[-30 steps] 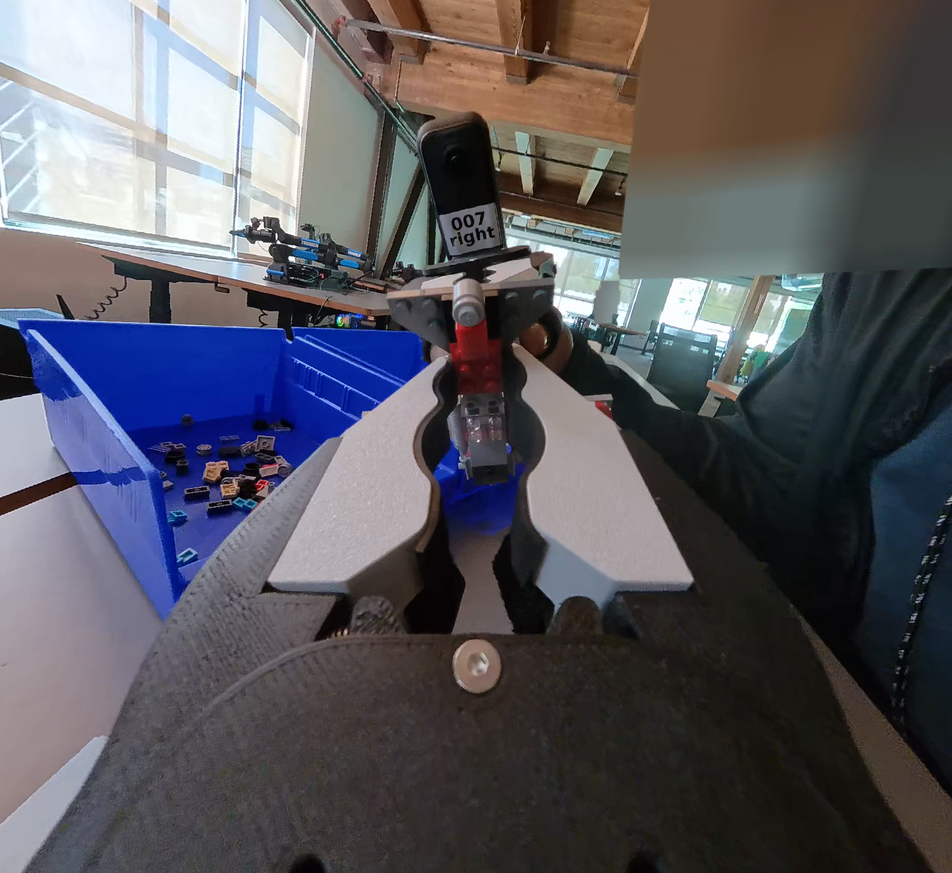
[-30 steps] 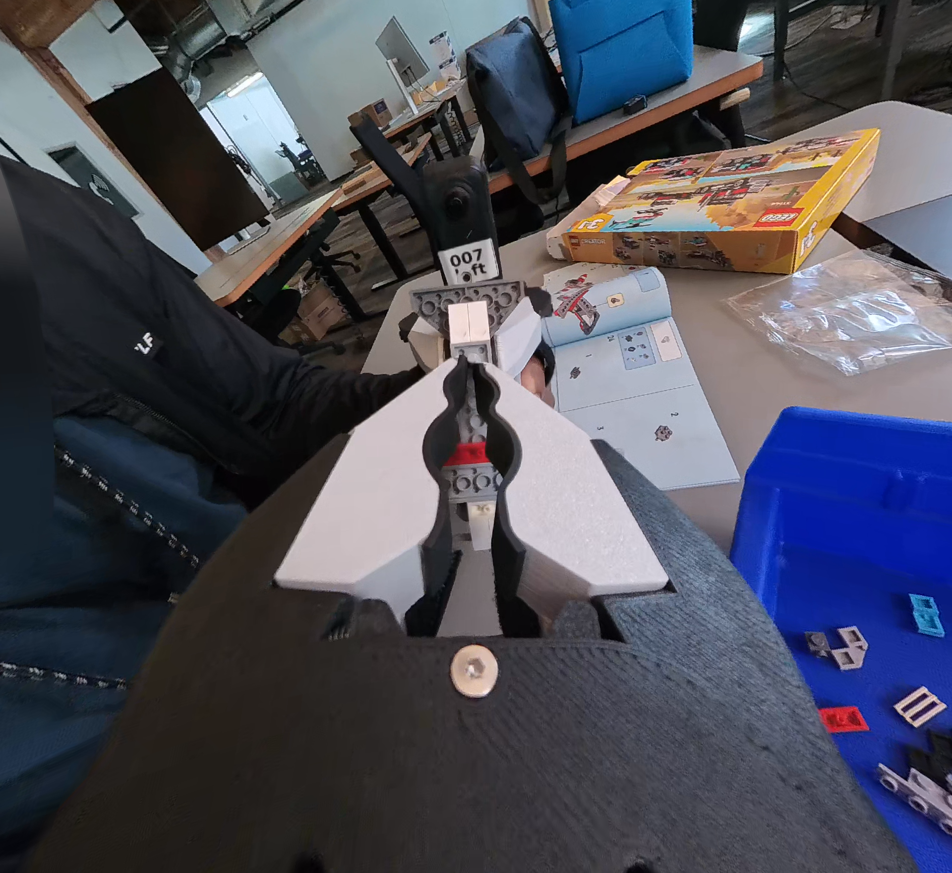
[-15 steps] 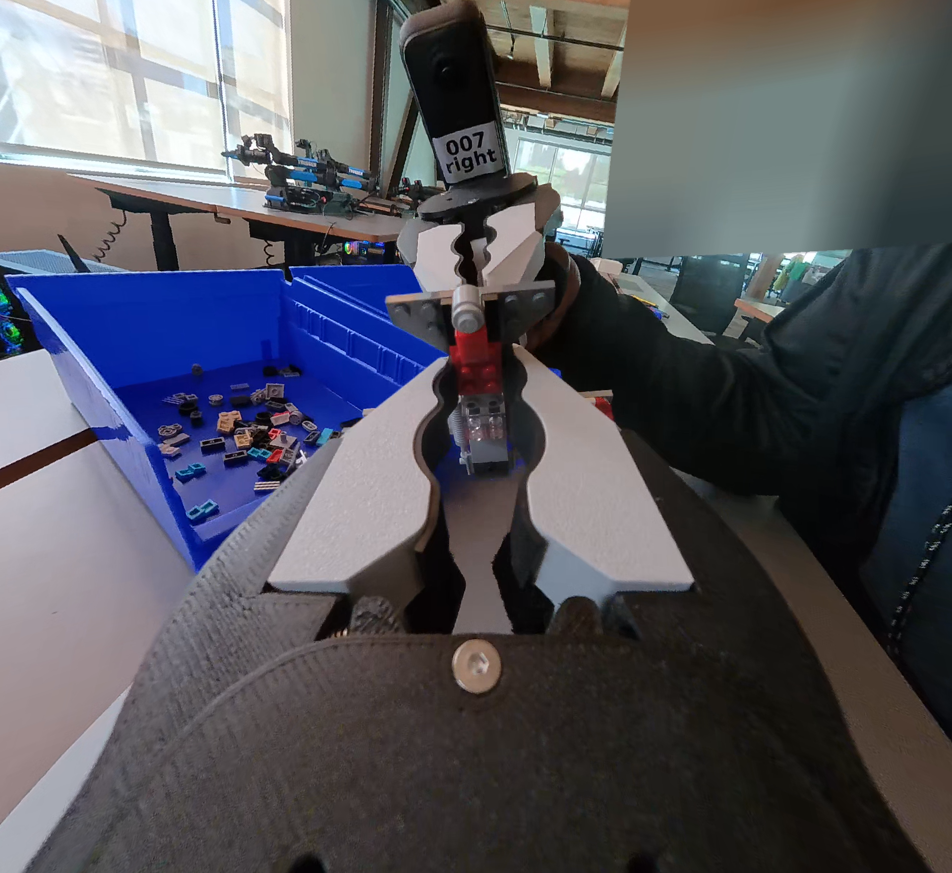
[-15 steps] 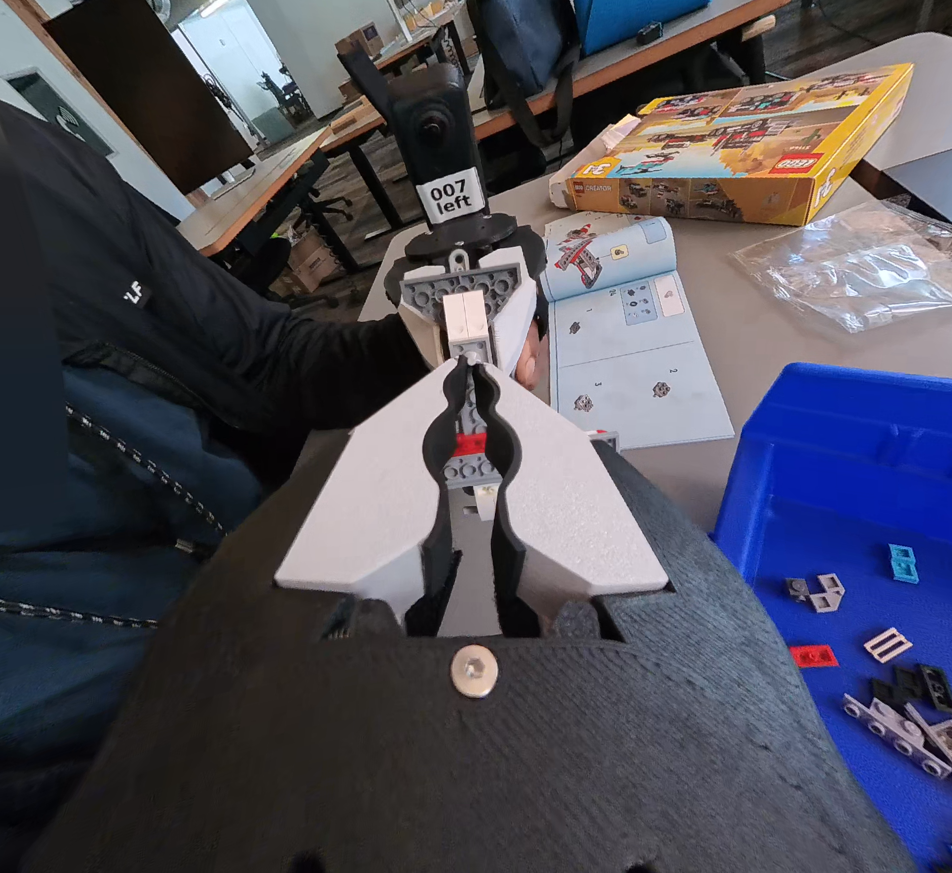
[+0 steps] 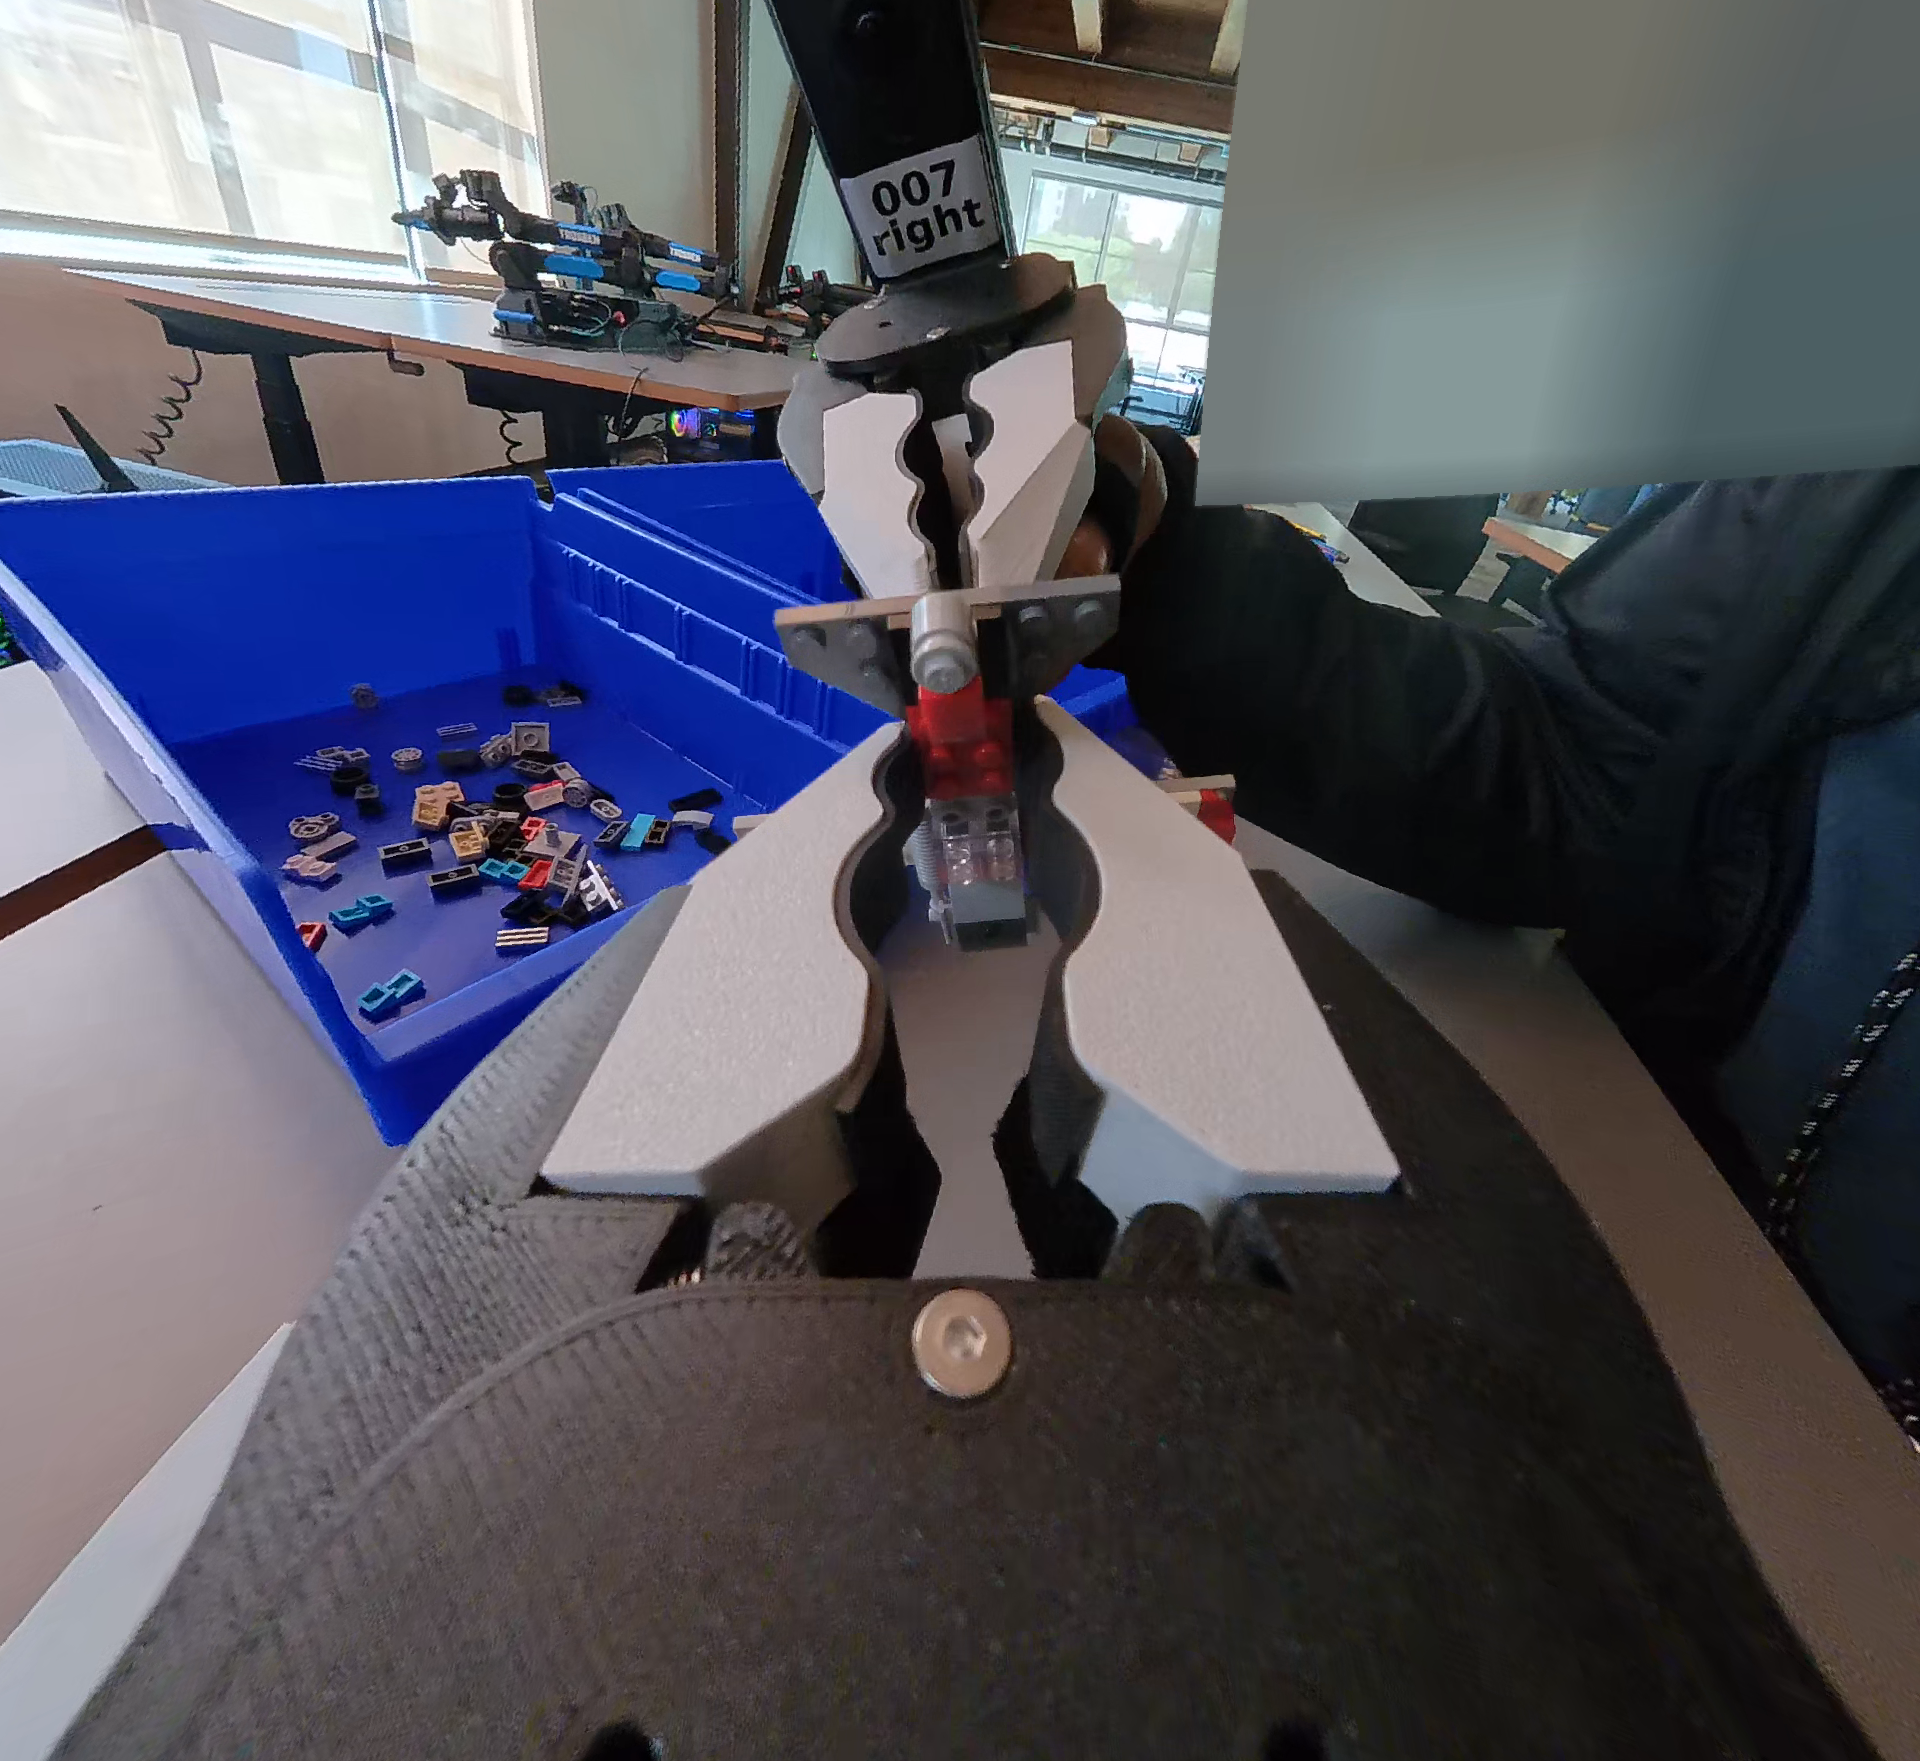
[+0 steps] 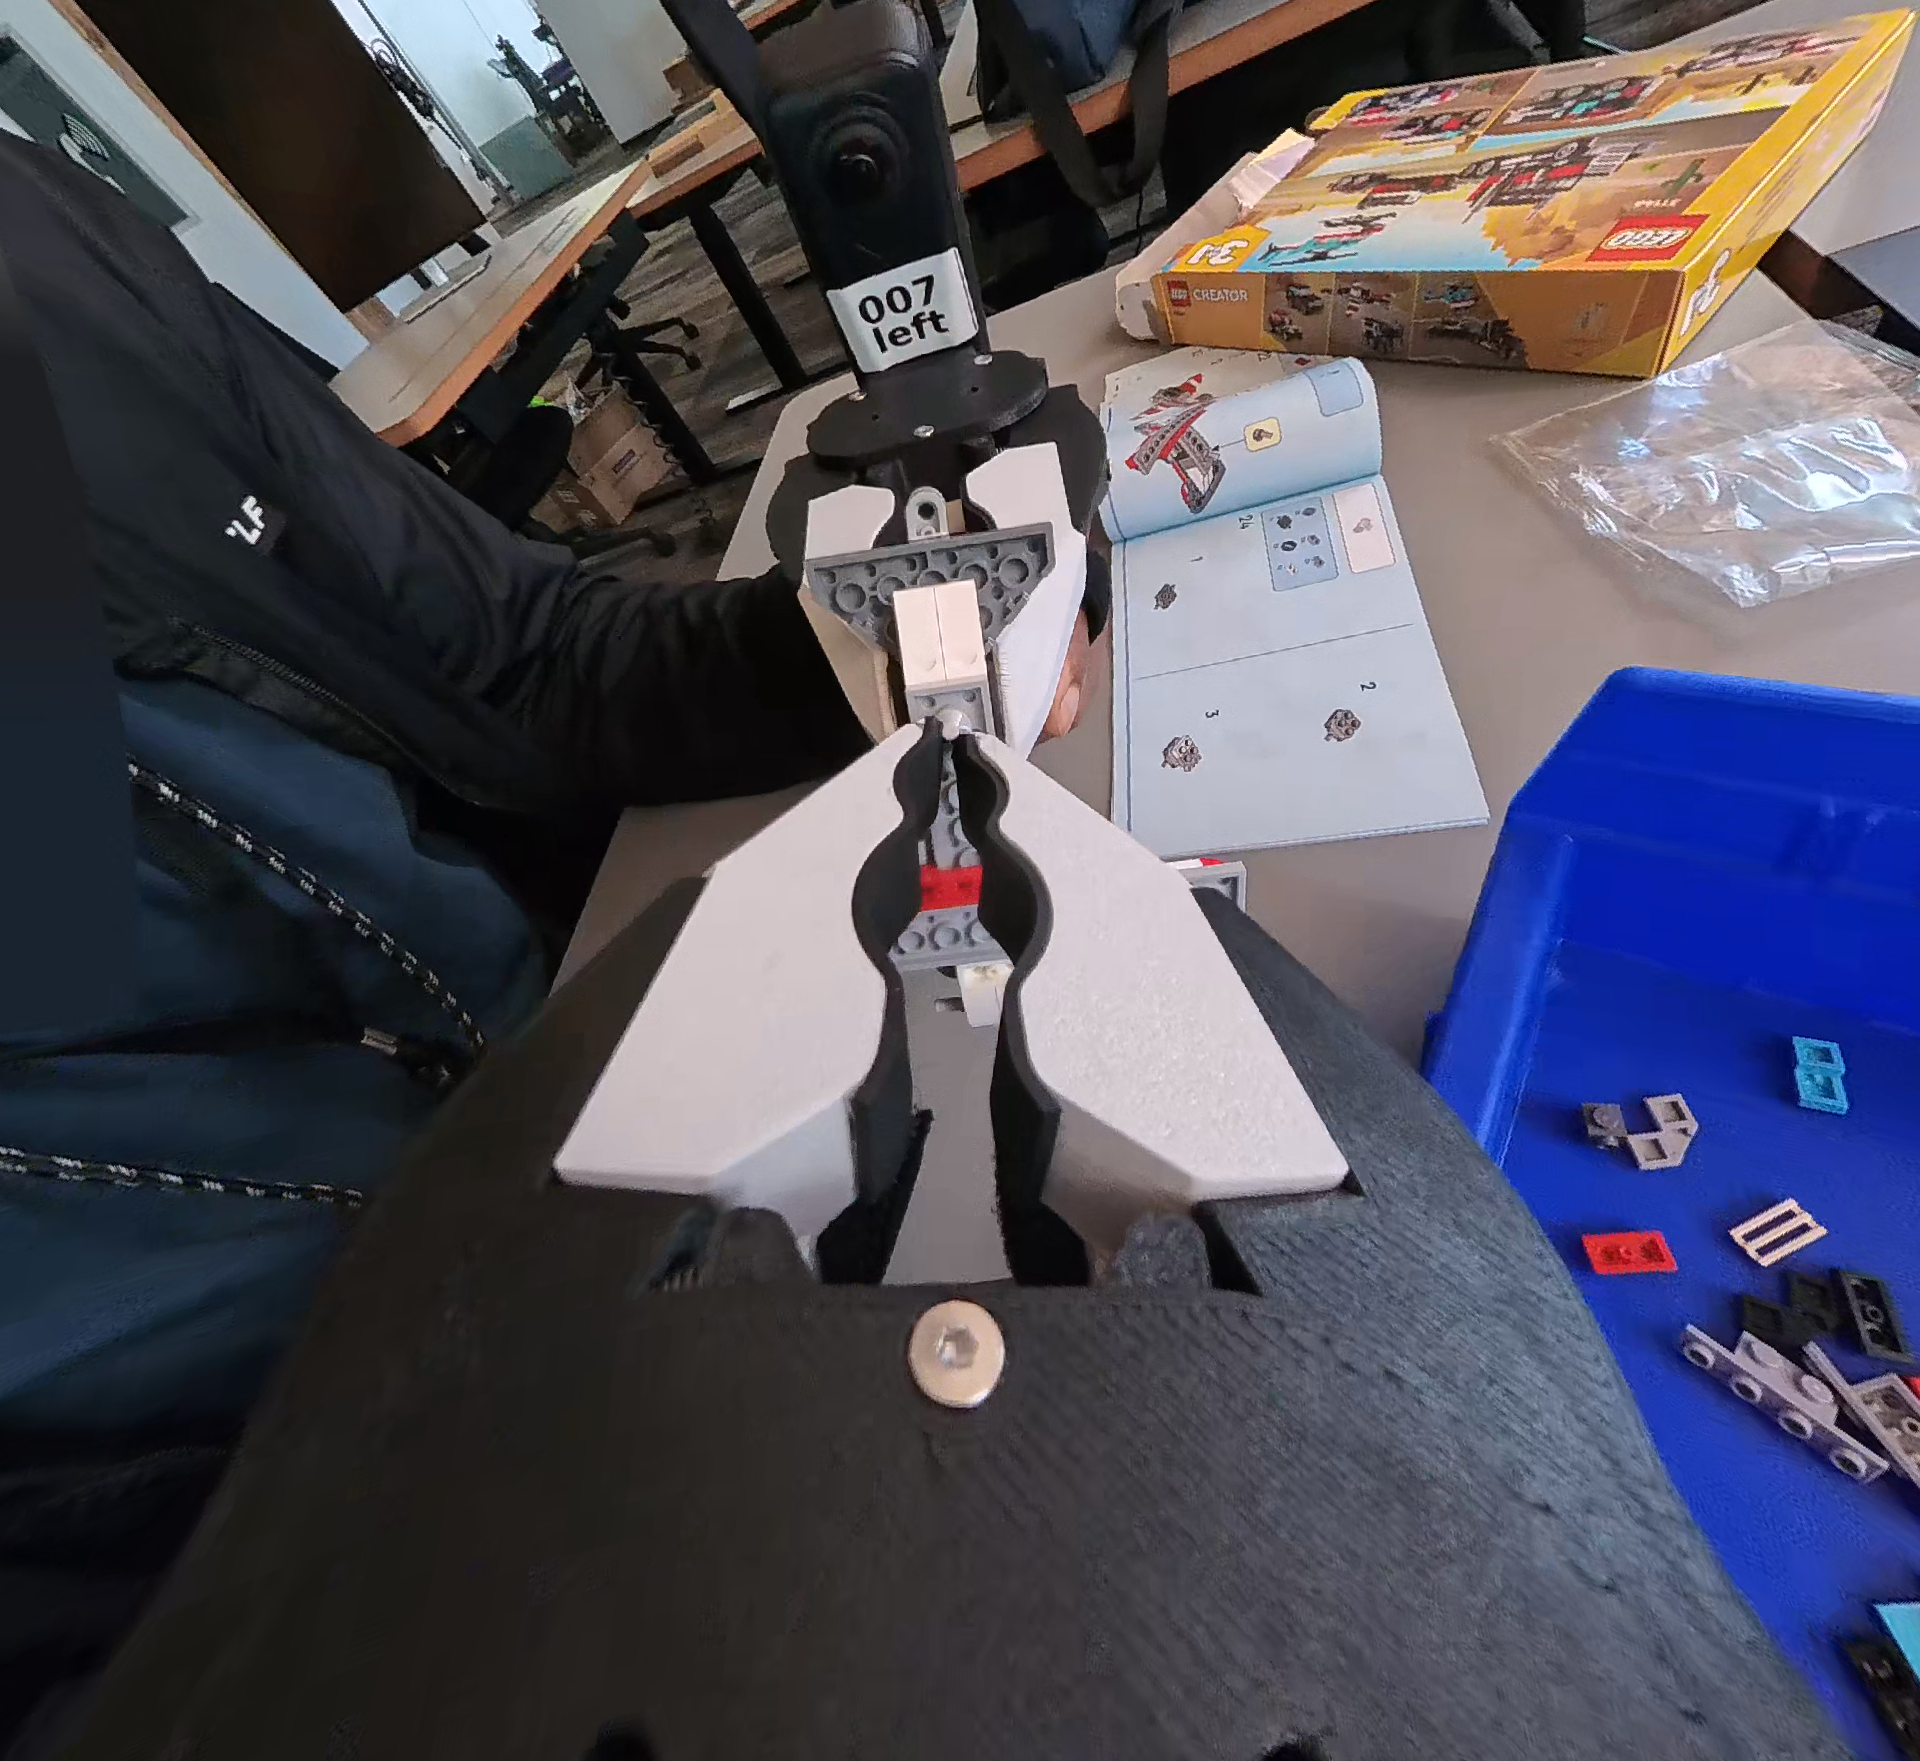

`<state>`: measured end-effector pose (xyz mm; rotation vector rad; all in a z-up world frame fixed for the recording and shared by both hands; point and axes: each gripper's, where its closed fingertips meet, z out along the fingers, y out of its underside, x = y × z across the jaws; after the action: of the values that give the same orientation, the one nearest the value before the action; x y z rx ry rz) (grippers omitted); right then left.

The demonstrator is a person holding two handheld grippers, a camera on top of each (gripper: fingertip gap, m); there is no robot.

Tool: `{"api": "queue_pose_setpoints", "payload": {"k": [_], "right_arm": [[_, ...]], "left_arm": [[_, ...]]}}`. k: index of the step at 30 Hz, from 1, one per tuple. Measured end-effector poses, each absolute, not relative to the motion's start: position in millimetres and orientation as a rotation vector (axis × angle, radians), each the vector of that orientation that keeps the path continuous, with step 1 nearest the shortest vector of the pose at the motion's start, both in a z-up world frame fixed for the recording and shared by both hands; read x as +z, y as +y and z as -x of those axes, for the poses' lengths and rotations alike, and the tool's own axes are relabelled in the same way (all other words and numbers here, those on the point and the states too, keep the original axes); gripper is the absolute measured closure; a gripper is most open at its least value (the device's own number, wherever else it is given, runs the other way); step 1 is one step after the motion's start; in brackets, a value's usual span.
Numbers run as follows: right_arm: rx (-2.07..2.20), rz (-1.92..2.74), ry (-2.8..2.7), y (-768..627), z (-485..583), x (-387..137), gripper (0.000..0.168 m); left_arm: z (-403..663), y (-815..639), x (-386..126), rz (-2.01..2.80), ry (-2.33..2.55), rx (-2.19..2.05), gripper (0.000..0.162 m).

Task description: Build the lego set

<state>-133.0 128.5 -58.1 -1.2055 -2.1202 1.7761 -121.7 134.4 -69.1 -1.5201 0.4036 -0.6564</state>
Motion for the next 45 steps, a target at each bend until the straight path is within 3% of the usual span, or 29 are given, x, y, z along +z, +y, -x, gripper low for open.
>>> {"api": "queue_pose_setpoints", "payload": {"k": [40, 45], "right_arm": [[1.606, 1.251, -2.222, 128, 126, -71, 0.167], [1.636, 1.272, -2.100, 138, 138, -64, 0.160]], "left_arm": [[115, 134, -83, 1.625, 0.484, -0.566, 0.146], [130, 137, -73, 1.576, 0.382, -0.575, 0.146]]}}
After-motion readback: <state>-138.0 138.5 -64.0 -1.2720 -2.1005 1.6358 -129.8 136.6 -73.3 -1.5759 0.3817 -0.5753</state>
